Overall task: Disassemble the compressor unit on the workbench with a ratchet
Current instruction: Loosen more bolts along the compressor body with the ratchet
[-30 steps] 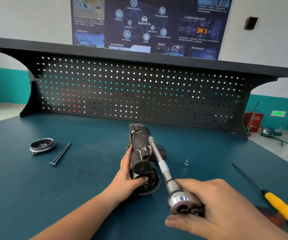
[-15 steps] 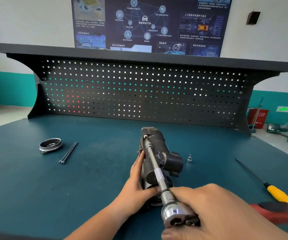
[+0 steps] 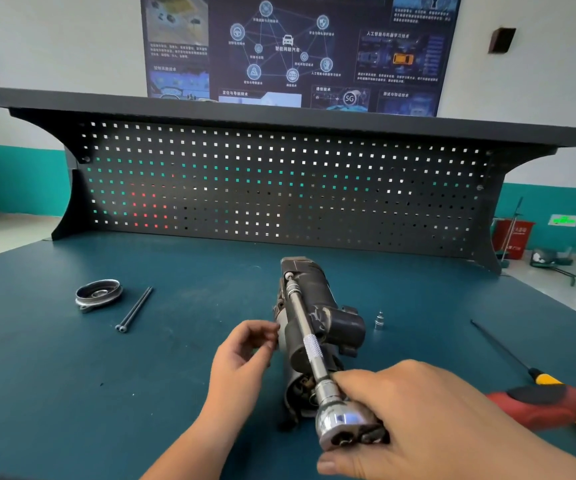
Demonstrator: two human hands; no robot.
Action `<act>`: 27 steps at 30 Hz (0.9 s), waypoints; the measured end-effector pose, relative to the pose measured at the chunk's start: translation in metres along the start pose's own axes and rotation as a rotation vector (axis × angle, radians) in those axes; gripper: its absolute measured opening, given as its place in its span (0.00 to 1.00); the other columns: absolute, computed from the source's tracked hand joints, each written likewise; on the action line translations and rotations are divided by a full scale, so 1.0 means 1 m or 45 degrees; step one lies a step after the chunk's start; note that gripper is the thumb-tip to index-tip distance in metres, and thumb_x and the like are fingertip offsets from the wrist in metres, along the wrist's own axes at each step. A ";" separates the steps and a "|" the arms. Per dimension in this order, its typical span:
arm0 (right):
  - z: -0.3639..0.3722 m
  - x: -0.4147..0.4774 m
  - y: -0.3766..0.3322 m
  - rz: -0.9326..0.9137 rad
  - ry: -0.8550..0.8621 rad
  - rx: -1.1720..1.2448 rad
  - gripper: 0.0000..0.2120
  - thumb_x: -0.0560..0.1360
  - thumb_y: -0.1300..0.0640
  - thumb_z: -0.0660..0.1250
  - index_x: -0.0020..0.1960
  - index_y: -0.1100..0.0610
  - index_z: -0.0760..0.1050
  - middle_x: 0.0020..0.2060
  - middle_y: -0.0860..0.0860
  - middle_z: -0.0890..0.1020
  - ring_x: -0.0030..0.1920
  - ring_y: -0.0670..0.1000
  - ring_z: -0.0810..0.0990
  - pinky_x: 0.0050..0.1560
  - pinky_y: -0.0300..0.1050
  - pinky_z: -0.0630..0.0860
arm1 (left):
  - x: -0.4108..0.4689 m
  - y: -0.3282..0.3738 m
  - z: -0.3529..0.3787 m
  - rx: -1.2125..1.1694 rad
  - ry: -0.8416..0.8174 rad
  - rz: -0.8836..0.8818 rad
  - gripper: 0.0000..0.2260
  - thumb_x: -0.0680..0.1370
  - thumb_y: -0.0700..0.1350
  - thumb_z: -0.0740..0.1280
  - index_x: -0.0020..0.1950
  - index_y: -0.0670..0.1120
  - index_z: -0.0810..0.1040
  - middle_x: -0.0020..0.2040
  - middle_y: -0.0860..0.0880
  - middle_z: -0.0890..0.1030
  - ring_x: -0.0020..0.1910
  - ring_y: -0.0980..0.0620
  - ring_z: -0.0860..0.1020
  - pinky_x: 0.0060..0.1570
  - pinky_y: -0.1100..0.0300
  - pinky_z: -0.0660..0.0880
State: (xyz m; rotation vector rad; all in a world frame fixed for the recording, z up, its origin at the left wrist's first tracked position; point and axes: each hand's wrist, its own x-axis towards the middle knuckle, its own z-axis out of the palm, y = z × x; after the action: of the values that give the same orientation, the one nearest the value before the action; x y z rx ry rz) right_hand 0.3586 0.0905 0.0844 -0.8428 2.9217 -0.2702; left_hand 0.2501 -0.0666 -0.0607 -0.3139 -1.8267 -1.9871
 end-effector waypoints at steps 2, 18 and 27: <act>0.017 -0.010 0.000 0.130 0.041 0.021 0.23 0.67 0.30 0.60 0.55 0.43 0.64 0.38 0.44 0.75 0.41 0.42 0.74 0.37 0.33 0.67 | -0.008 0.010 -0.003 -0.045 0.028 0.006 0.16 0.73 0.23 0.61 0.42 0.43 0.80 0.36 0.52 0.81 0.33 0.58 0.77 0.26 0.66 0.70; 0.031 -0.005 0.002 0.190 0.280 0.265 0.16 0.59 0.31 0.67 0.43 0.32 0.69 0.35 0.40 0.78 0.32 0.37 0.74 0.32 0.31 0.70 | -0.038 0.083 0.019 -0.363 -0.458 -0.644 0.17 0.63 0.50 0.78 0.28 0.43 0.73 0.30 0.41 0.71 0.27 0.50 0.67 0.30 0.60 0.60; 0.056 -0.019 0.006 0.201 0.564 0.422 0.30 0.51 0.24 0.53 0.51 0.31 0.54 0.43 0.24 0.72 0.41 0.38 0.76 0.40 0.31 0.72 | -0.042 0.093 0.043 -0.719 -0.267 -0.813 0.14 0.57 0.54 0.73 0.25 0.45 0.75 0.30 0.46 0.64 0.29 0.50 0.64 0.32 0.58 0.61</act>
State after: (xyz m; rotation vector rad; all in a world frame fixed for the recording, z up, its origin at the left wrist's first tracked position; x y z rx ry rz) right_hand 0.3791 0.0970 0.0288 -0.5547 3.1676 -1.0110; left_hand 0.3244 -0.0225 0.0080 -0.0999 -1.5618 -3.0165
